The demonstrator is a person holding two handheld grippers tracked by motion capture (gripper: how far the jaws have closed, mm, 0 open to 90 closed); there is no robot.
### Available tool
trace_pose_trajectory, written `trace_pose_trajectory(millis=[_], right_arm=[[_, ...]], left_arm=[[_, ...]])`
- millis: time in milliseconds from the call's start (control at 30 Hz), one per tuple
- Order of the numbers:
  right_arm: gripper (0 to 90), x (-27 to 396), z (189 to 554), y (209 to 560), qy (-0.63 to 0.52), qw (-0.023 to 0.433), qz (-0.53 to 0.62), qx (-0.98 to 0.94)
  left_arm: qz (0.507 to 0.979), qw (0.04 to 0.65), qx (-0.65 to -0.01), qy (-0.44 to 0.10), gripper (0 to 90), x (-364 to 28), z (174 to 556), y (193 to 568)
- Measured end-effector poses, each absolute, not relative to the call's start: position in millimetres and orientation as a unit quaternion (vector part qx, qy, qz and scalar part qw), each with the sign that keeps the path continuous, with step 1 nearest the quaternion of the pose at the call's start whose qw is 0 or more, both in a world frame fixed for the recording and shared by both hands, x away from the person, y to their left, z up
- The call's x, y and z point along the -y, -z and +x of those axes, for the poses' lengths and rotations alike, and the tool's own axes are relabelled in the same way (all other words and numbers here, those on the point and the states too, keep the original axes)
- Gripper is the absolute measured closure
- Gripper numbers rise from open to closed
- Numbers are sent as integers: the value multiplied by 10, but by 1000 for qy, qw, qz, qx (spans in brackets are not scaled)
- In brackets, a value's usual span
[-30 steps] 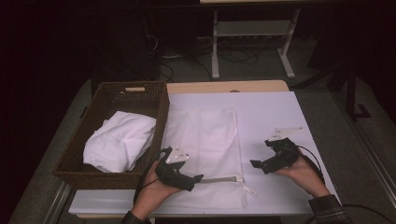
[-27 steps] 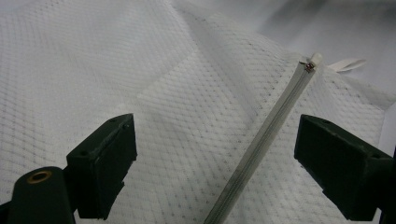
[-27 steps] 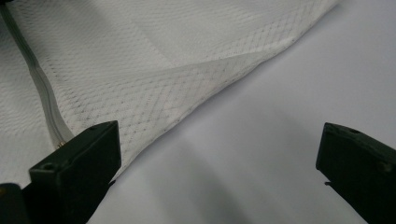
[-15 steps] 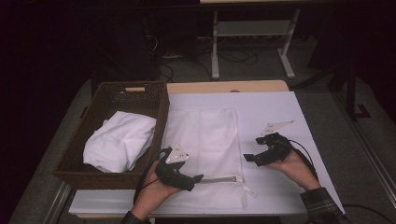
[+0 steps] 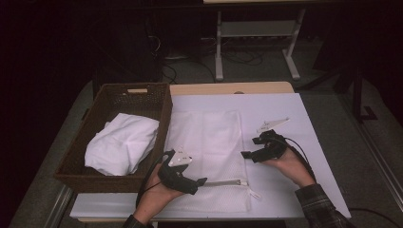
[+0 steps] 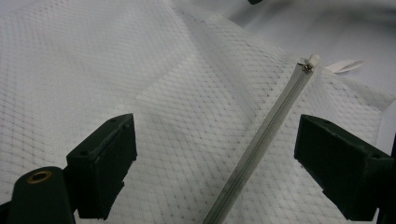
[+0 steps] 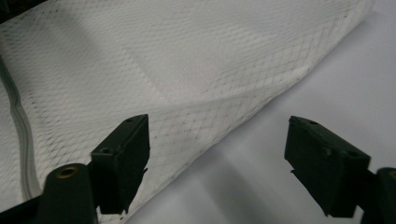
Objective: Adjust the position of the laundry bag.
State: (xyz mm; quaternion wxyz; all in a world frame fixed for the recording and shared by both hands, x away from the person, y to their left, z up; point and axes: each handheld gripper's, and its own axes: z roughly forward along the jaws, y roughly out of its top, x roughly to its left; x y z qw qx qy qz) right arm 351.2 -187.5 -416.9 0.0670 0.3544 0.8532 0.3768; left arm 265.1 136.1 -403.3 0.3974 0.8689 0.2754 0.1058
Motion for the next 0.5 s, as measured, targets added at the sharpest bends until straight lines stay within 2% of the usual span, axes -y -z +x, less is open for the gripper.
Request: trace_pose_trajectory(millis=[500], right_arm=[[458,1746,3691,4327,-369,44,377,-848]], left_arm=[[870,395,-275,-106,125,-1359,2651,4039]])
